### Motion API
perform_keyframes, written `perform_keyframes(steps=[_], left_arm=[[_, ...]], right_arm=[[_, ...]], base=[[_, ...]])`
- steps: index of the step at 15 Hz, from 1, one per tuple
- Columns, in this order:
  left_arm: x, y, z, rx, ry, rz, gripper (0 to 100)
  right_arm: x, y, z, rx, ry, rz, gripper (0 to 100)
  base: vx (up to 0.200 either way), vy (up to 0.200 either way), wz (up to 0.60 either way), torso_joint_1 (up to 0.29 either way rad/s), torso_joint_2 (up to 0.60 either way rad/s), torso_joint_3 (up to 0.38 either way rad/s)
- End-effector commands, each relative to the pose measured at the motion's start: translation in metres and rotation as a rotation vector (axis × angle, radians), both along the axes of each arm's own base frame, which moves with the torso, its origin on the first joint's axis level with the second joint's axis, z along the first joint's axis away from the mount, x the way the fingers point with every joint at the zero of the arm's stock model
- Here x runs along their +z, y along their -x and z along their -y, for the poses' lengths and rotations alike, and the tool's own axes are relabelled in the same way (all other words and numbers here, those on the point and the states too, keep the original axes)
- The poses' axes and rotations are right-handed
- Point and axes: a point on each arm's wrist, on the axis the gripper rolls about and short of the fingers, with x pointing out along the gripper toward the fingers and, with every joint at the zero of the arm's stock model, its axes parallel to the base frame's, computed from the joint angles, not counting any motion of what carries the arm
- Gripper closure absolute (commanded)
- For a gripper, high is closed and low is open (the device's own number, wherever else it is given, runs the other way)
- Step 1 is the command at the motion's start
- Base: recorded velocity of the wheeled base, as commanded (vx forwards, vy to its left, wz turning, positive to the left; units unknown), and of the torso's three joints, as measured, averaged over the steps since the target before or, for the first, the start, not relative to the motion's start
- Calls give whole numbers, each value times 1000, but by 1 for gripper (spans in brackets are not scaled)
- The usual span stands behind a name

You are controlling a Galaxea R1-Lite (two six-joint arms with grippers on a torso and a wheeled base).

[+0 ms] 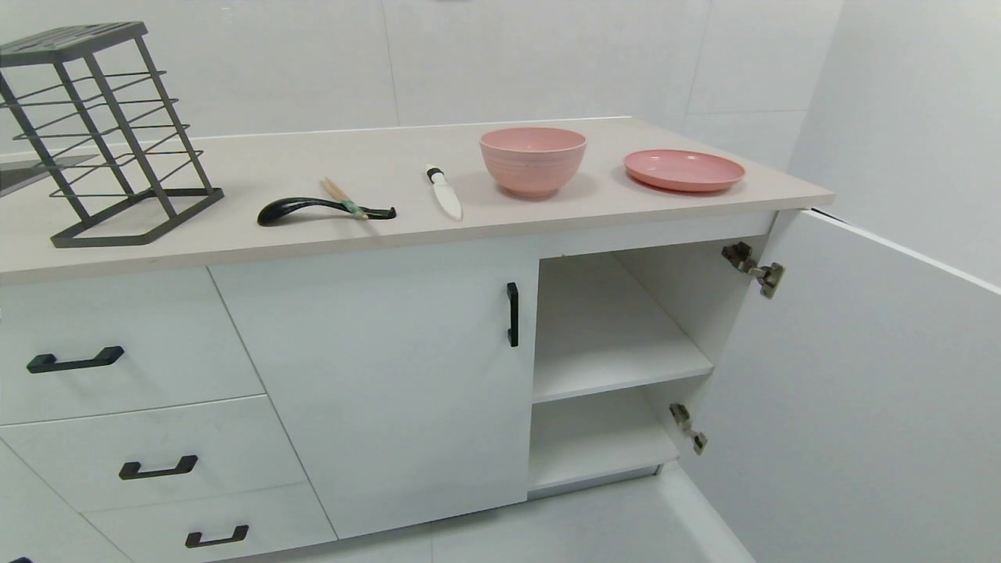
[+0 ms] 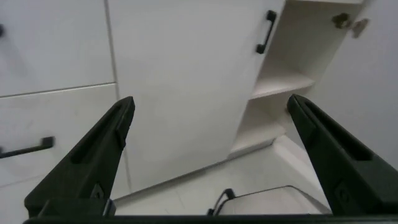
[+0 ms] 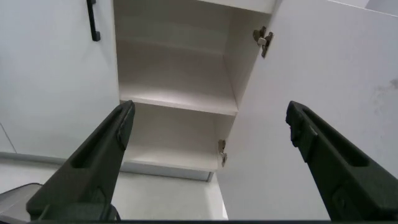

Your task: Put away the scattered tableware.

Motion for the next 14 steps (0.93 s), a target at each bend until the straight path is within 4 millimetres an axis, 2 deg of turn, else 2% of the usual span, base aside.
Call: perform_keyframes(steps=[1,2,5,10,12,13,14], left_arm=[[0,-1,1,38,-19,-5,0],[-7,5,2,123,-32,-3,0],[-7,6,0,213,-67,42,0],[-7,6,-3,322,-124,41,0],[-7,6,-2,278,-93,34,0],[-7,6,-1,220,2,23,0],[-7,6,-1,222,27,19,0]], right_arm=[[0,0,0,0,-1,2,0],[0,0,1,-55,-42,-8,0],[-5,0,4,-174,-133,-62,0],[-5,0,4,-183,-151,-65,0],[-5,0,4,-183,-151,-65,0],[-5,0,4,-183,-156,-66,0],[-6,0,4,-183,-159,-68,0]], base=[[0,0,0,0,0,0],[0,0,0,0,0,0],[0,0,0,0,0,0],[0,0,0,0,0,0],[0,0,0,0,0,0],[0,0,0,0,0,0],[0,0,0,0,0,0]])
